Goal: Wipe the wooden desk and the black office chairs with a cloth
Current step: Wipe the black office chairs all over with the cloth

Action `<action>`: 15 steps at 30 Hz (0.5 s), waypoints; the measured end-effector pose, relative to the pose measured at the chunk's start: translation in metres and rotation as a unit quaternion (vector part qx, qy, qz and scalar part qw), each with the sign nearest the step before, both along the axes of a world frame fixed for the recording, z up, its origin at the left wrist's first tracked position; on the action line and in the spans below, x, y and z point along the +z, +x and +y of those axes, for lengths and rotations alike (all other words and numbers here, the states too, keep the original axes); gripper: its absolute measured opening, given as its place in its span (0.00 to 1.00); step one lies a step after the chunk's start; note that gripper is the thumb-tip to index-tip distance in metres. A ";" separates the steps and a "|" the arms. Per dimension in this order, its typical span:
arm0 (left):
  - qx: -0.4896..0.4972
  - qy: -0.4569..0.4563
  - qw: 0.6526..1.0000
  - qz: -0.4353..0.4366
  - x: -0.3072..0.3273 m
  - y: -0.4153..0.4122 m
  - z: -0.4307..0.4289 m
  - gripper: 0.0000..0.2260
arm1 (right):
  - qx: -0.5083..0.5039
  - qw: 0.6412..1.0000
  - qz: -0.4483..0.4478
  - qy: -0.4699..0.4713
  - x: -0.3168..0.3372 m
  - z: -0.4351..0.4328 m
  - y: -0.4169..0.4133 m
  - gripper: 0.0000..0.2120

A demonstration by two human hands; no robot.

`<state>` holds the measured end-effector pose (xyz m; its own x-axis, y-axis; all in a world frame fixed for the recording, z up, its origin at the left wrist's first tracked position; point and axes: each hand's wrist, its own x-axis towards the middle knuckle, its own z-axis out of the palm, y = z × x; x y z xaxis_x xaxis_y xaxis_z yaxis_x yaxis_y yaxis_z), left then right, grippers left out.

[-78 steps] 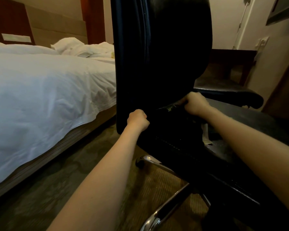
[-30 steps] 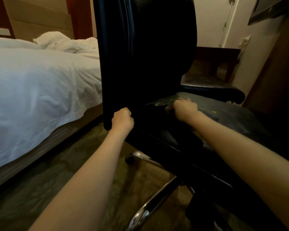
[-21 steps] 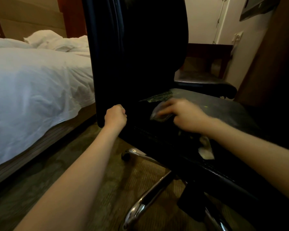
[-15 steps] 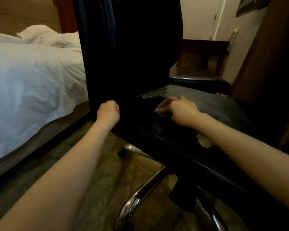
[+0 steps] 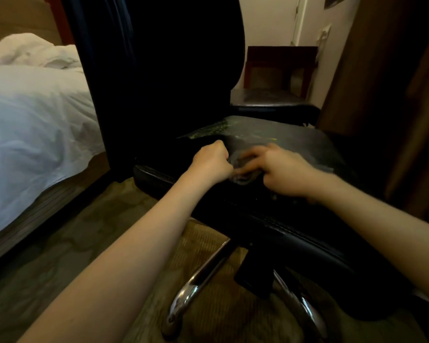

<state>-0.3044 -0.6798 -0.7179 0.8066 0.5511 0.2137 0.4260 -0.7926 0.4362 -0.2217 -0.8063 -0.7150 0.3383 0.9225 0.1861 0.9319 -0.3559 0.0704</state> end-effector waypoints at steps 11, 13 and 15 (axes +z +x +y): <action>-0.007 -0.056 0.998 0.019 -0.006 -0.001 0.010 0.07 | -0.100 0.978 0.077 0.165 0.020 -0.038 0.042 0.26; 0.010 -0.060 0.998 0.032 -0.004 0.004 0.012 0.08 | 0.017 0.994 0.044 0.102 0.011 -0.046 -0.011 0.28; 0.024 -0.049 0.998 0.036 -0.001 0.009 0.007 0.10 | 0.052 0.998 -0.005 0.027 0.002 -0.047 -0.029 0.29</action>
